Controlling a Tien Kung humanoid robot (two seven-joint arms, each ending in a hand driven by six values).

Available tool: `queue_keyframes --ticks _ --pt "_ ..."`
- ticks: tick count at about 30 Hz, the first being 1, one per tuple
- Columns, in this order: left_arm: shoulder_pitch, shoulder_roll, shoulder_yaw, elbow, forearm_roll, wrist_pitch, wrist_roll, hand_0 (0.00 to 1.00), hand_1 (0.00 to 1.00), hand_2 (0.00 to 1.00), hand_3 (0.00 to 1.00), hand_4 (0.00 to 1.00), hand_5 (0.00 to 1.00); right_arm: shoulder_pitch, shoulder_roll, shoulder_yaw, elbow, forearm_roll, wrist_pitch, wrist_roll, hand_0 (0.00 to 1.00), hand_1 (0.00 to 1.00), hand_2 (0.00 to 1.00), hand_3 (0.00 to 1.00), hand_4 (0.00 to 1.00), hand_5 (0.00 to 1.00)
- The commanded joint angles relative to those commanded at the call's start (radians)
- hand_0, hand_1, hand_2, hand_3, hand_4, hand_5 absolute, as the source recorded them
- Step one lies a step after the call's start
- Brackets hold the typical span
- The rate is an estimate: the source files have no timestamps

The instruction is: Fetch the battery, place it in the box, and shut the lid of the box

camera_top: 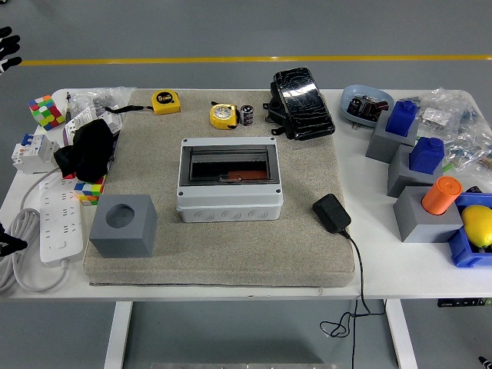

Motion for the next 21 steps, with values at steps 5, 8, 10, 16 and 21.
queue_keyframes --ticks 5,8,10,16,21 --pt "-0.003 0.002 0.002 -0.003 -0.001 -0.009 0.005 0.669 0.764 0.718 0.742 0.998 0.998 0.001 -0.005 -0.004 0.0 -0.001 0.0 -0.005 0.645 0.659 0.66 0.538 0.958 0.428" --pt "-0.002 0.004 0.005 -0.005 -0.002 -0.015 0.008 0.661 0.743 0.701 0.742 0.998 0.998 0.001 -0.008 -0.007 -0.001 -0.002 0.001 -0.008 0.645 0.659 0.66 0.538 0.957 0.428" --pt "-0.004 0.005 0.005 -0.006 -0.002 -0.015 0.009 0.661 0.743 0.701 0.742 0.998 0.998 0.002 -0.009 -0.009 -0.001 -0.001 0.001 -0.009 0.645 0.659 0.66 0.538 0.957 0.428" --pt "-0.009 0.008 0.01 -0.006 -0.002 -0.017 0.008 0.663 0.738 0.695 0.741 0.998 0.998 0.007 -0.012 -0.013 0.001 -0.003 -0.001 -0.011 0.645 0.66 0.66 0.538 0.957 0.428" --pt "-0.014 0.008 0.012 -0.006 -0.004 -0.012 0.001 0.675 0.746 0.688 0.741 0.998 0.998 0.012 -0.017 -0.014 0.003 -0.005 0.0 -0.014 0.643 0.66 0.661 0.538 0.956 0.429"
